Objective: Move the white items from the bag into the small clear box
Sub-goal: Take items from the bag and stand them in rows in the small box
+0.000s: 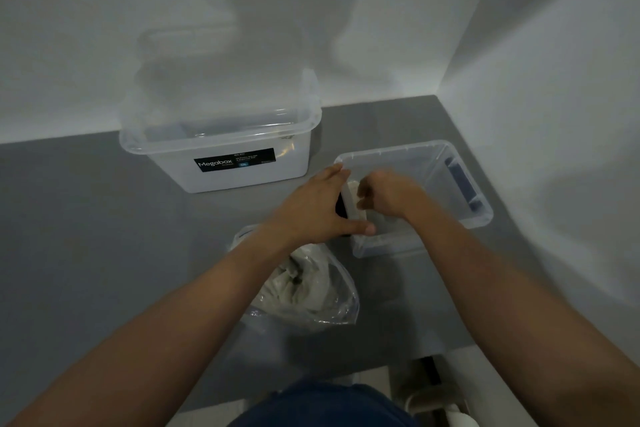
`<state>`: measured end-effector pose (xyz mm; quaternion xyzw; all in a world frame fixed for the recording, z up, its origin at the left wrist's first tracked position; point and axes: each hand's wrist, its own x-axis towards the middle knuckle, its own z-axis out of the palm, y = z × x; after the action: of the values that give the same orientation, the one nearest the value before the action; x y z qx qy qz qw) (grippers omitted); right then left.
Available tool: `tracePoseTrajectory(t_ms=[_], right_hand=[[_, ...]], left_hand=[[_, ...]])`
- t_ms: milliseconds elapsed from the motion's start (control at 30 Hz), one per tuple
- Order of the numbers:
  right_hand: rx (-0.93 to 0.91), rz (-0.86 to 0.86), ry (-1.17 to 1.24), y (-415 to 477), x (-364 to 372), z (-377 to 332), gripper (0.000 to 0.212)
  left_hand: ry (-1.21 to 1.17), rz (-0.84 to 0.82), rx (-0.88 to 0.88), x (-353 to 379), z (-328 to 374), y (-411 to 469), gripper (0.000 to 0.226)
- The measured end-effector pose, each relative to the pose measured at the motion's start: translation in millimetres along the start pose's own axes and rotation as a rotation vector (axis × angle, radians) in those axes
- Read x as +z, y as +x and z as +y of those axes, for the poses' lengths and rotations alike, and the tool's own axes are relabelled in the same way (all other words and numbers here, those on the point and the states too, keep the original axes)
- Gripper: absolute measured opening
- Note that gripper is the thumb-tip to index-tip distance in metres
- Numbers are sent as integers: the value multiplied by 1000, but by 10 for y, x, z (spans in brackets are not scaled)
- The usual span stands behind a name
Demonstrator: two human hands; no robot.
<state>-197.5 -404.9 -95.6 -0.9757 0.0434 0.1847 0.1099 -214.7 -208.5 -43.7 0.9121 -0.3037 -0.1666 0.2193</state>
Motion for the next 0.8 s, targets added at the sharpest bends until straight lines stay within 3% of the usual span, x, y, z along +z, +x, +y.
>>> tracePoseTrajectory(t_ms=[200, 333, 433, 567, 667, 800], right_hand=[[-2, 385, 343, -707, -347, -158, 24], [-90, 645, 585, -1250, -279, -709, 12], [-119, 499, 694, -1444, 21, -1135, 10], [-147, 175, 359, -1342, 622, -1462, 15], [-47, 187, 95, -1164, 927, -1510, 19], [117, 216, 40, -1083, 1002, -1493, 6]], left_hand=[[-142, 390, 103, -293, -321, -468, 46], [-140, 441, 130, -367, -670, -890, 20], [2, 357, 194, -246, -849, -1110, 13], [323, 32, 204, -45, -997, -1168, 31], [526, -32, 161, 14, -1094, -1151, 27], [673, -49, 271, 15, -1264, -1109, 31]])
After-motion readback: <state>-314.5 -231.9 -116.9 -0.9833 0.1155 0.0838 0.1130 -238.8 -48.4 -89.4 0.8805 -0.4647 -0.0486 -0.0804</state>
